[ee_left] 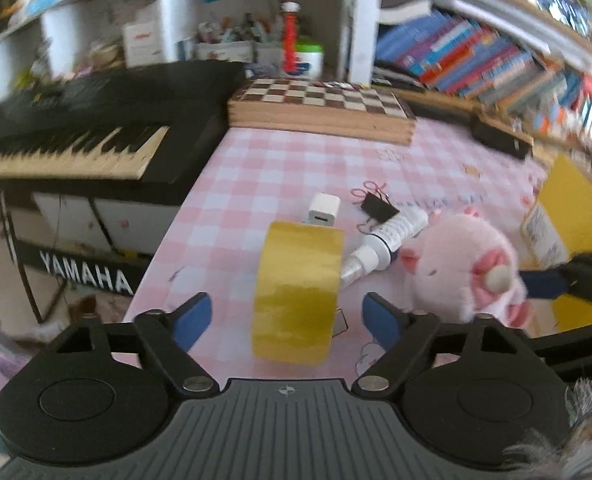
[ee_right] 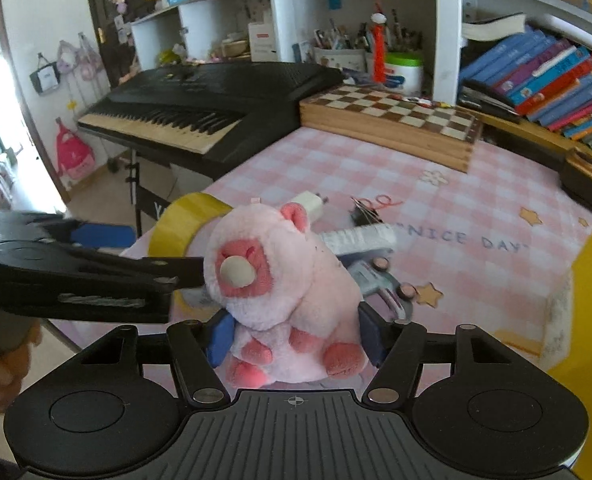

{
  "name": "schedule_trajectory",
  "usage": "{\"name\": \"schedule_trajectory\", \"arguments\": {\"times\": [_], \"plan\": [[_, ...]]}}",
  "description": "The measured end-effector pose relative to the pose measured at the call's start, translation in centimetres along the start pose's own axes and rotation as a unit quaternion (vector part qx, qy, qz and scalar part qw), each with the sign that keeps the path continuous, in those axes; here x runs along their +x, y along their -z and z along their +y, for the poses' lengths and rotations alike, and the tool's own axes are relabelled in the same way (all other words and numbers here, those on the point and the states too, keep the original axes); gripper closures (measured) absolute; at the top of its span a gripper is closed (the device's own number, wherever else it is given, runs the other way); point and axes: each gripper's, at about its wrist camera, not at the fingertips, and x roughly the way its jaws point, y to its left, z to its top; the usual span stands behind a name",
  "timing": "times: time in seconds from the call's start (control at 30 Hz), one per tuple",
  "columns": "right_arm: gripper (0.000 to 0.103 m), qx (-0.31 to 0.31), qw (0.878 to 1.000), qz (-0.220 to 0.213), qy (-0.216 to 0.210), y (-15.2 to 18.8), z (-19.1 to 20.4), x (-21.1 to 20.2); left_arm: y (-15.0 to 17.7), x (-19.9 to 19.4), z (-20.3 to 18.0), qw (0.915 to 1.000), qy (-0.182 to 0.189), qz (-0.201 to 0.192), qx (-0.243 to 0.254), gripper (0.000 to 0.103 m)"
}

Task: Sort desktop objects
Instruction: 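Grasp the pink plush pig with the right gripper while the left grasps the yellow tape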

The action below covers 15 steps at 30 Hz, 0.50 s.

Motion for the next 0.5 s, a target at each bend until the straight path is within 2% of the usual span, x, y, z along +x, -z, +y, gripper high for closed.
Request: {"name": "schedule_trajectory", "arguments": {"times": [0.07,0.1,0.17,0.27,0.4,0.43,0.5], "plan": [[0.04,0.002,1.0,0.0,0.003,0.3,-0.2,-0.4,-0.3,0.5,-0.6,0.9998,-0.007,-0.001,0.021,0.043],[0.04,0.003,1.0,0.0,0.003,0.4,-0.2,-0.6,-0.5,0.6,-0.7,0.9997,-0.008,-0.001,0.024,0.047],[0.04,0.005,1.0,0.0,0.002,0.6,-0.4,-0.9,-0.8,0.7,-0.8,0.9997,-0.005,-0.003,0.024,0.063],[0.04,0.008,1.0,0.0,0.0,0.8,-0.5,-1.2,-1.3,0.4,-0.6,0.9999,-0.005,-0.008,0.011,0.064],[0.04,0.021,1.0,0.002,-0.002,1.0,-1.0,-1.4,-2.4,-1.2,0.4,0.9974,0.037,-0.026,-0.057,0.065],[0.04,0.027,1.0,0.004,-0.002,1.1,-1.1,-1.4,-2.6,-1.4,1.0,0.9938,0.061,-0.031,-0.088,0.065],[0.039,0.039,0.999,0.008,-0.002,1.2,-1.5,-1.4,-2.7,-1.2,2.3,0.98,0.112,-0.027,-0.162,0.065]]}}
